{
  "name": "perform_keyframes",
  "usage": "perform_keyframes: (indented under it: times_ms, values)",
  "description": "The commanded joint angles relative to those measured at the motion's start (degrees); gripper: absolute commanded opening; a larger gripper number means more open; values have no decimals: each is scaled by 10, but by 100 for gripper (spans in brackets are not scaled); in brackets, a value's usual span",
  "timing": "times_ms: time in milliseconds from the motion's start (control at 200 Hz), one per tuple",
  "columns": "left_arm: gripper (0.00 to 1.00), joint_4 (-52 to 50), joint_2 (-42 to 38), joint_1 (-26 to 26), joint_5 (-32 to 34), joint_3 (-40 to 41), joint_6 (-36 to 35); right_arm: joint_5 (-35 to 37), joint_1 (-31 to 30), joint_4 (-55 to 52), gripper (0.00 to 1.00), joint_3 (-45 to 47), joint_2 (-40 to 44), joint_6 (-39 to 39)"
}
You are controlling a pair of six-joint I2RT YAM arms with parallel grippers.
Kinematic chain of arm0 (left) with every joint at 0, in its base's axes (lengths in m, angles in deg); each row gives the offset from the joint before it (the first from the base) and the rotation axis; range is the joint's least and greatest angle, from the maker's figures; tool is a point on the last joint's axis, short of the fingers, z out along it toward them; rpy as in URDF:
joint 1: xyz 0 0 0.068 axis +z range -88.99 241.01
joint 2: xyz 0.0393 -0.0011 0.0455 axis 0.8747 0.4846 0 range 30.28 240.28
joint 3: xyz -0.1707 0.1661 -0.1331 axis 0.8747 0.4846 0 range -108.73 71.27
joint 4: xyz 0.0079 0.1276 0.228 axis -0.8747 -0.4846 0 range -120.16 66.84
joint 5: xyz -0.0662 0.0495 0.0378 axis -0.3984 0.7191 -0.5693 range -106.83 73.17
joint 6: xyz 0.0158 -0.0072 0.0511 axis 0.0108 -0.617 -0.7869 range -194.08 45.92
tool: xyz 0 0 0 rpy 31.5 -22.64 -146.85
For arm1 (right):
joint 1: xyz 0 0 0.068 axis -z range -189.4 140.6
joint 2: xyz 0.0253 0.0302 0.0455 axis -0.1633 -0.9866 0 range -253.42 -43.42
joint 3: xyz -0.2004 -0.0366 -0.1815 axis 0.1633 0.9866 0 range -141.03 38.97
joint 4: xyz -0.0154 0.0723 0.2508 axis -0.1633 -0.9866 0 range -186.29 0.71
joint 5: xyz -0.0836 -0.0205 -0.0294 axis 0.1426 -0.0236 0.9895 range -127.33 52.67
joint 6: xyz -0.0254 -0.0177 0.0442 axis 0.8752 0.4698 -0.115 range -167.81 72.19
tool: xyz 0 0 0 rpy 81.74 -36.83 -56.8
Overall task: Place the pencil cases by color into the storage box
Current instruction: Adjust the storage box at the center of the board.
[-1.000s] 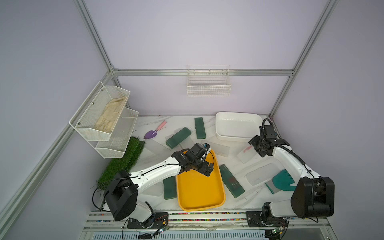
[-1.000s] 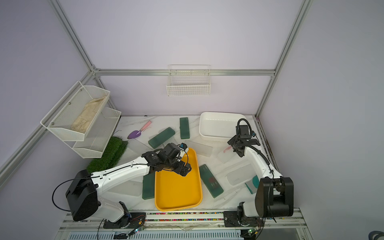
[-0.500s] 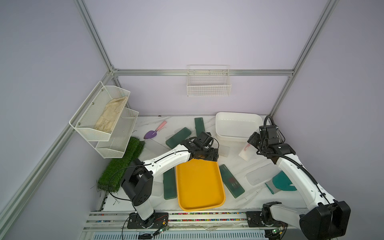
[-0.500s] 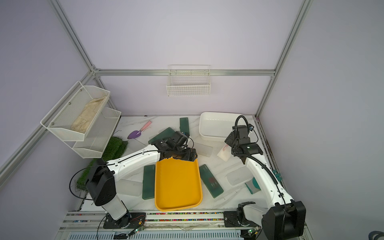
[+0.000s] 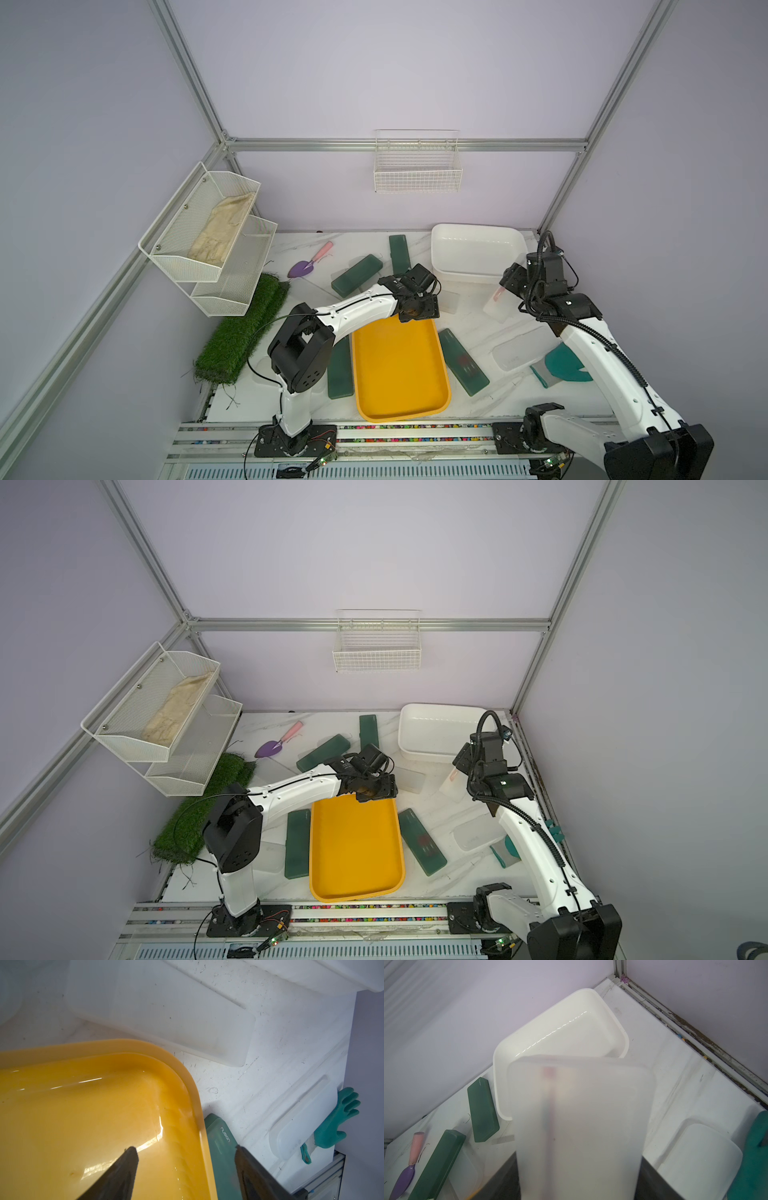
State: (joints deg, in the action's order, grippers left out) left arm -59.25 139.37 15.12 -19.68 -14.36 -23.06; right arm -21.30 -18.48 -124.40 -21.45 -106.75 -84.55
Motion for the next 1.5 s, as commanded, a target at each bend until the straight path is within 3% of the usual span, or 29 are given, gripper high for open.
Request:
perform_keyframes:
  times_ms: [0, 140, 350, 670, 885, 1185, 1495]
  values:
    - [73, 9, 22, -9, 24, -49, 27, 4, -2, 25, 57, 8, 15, 3]
    - [63, 2, 49, -9, 34, -75, 28, -2, -2, 28, 57, 14, 22, 2]
    - [57, -4, 79, -7, 37, -98, 34, -13, -4, 30, 57, 21, 26, -1]
    - [27, 11, 114, 19, -12, -105, 79, -15, -3, 29, 57, 16, 32, -2]
    - [15, 53, 89, 56, -23, -65, 114, -18, -4, 29, 56, 15, 32, -4]
    - [14, 116, 69, 116, -49, -2, 192, -28, -17, 32, 54, 15, 22, -8]
    - [15, 138, 53, 133, -5, 37, 300, -34, -56, 32, 54, 6, 8, -23]
